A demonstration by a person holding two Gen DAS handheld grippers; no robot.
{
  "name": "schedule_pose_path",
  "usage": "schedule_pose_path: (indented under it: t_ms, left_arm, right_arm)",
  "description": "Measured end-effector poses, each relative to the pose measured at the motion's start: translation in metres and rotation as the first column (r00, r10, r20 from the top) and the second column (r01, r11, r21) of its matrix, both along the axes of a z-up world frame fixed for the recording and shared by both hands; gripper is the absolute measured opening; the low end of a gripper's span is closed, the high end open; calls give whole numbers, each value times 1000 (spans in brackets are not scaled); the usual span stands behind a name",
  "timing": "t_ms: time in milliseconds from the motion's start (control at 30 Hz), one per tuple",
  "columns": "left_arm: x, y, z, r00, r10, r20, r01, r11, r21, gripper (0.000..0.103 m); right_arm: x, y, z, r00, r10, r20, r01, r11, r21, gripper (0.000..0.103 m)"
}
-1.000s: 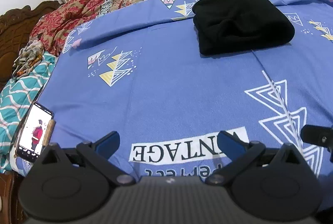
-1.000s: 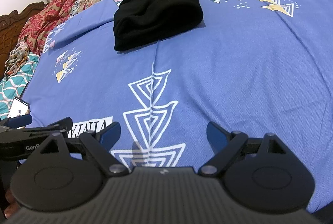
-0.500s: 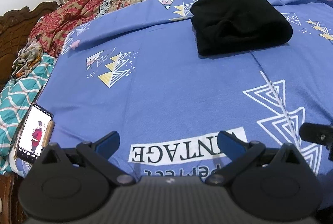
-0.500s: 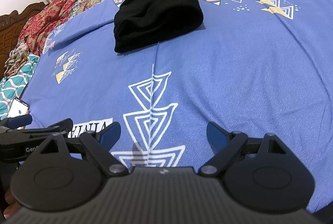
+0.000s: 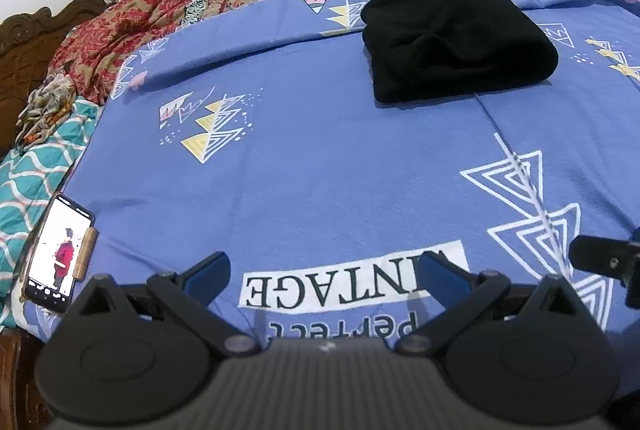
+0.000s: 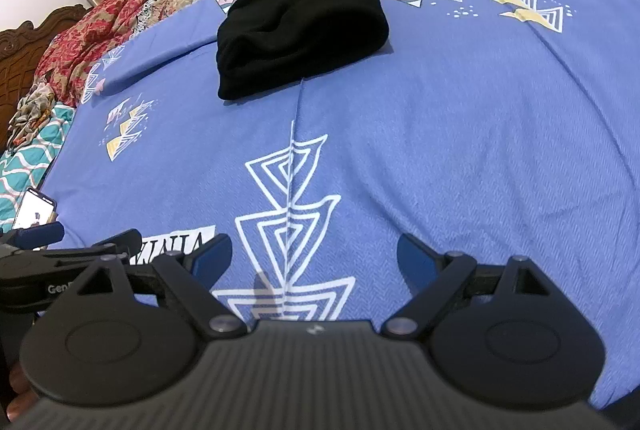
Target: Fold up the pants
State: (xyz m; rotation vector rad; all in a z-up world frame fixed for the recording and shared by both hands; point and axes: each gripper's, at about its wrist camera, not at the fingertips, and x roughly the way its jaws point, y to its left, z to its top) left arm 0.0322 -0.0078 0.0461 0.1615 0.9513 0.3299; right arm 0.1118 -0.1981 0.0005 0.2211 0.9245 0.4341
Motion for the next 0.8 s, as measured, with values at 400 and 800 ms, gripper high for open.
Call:
schedule_pose_path:
  t_ms: [400, 800]
  left_arm:
    - [0, 2, -1, 1000, 9, -9, -9, 1000, -15, 103]
    - [-1, -2, -1, 1000, -22, -1, 22, 999, -33, 103]
  right_arm:
    - [-1, 2, -1, 1000, -2, -2, 2, 1000, -3, 91]
    - [-2, 1, 0, 1000, -4, -1, 4, 1000, -2, 91]
